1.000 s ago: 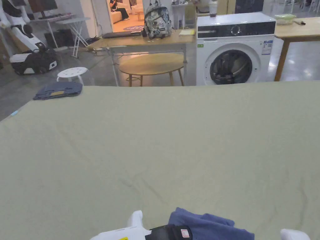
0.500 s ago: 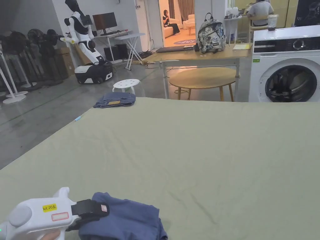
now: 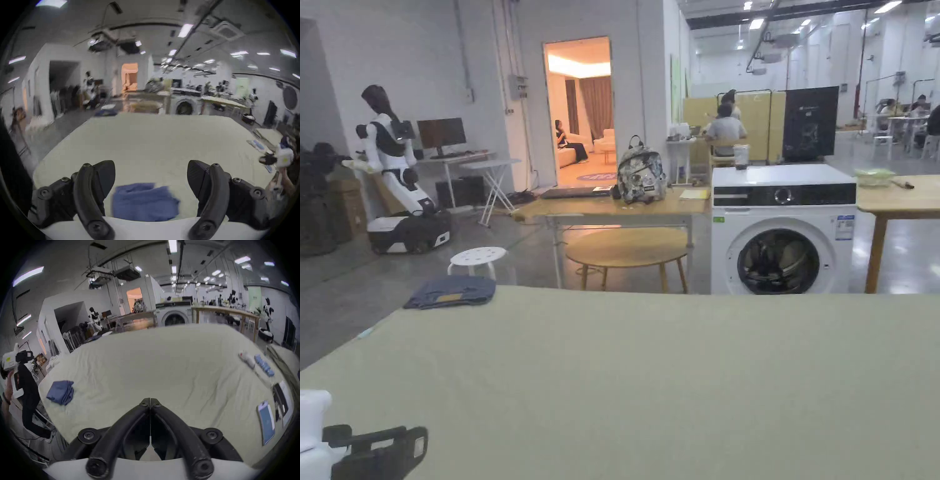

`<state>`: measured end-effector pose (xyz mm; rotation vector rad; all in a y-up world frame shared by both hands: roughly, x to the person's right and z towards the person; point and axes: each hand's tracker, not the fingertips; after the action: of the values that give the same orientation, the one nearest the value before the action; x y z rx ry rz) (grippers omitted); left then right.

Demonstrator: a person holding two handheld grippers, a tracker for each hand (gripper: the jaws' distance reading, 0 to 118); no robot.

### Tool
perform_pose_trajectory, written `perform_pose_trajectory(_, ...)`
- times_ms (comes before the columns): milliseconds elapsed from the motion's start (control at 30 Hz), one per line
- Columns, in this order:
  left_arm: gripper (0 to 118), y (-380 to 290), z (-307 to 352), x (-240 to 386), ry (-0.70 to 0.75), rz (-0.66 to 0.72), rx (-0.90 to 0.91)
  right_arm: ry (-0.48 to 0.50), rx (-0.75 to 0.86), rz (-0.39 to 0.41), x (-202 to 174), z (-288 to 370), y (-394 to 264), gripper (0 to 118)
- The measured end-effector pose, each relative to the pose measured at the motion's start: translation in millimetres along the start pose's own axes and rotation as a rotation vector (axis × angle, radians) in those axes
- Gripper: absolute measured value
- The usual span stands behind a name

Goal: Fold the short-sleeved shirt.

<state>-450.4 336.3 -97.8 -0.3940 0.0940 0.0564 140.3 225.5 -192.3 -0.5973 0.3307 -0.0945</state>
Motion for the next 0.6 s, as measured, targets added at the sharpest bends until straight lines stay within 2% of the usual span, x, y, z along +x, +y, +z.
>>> perform_pose_trajectory(67,93,3,-7,41,-0.102,-0.021,0.034,-0.005,0.065,0.034,-6,3,19,0)
perform_pose_trajectory(167,93,6,-18,103,-0.225,0.012,0.123,-0.011,0.124,0.041,-7,-2,39,0)
perform_pose_trajectory(200,92,4,-22,120,-0.237,0.020,0.123,-0.014,0.150,0.045,-9,-1,44,0)
perform_pose_trajectory(233,86,3,-27,140,-0.238,0.009,0.136,-0.026,0.177,0.048,-11,1,48,0)
perform_pose_trajectory(333,34,-9,-39,183,-0.267,-0.079,0.126,-0.041,0.231,0.066,-20,12,54,0)
perform_pose_trajectory(367,8,-16,-42,195,-0.245,-0.126,0.120,-0.043,0.233,0.079,-22,14,54,0)
perform_pose_trajectory(400,0,-20,-44,204,-0.229,-0.145,0.092,-0.041,0.237,0.091,-23,16,52,0)
perform_pose_trajectory(467,0,-32,-44,217,-0.204,-0.192,0.058,-0.053,0.239,0.098,-25,21,48,0)
perform_pose_trajectory(533,0,-42,-35,223,-0.206,-0.173,0.081,-0.061,0.251,0.089,-25,26,40,0)
perform_pose_trajectory(600,0,-46,-29,222,-0.109,-0.125,0.130,-0.097,0.264,0.094,-28,29,31,0)
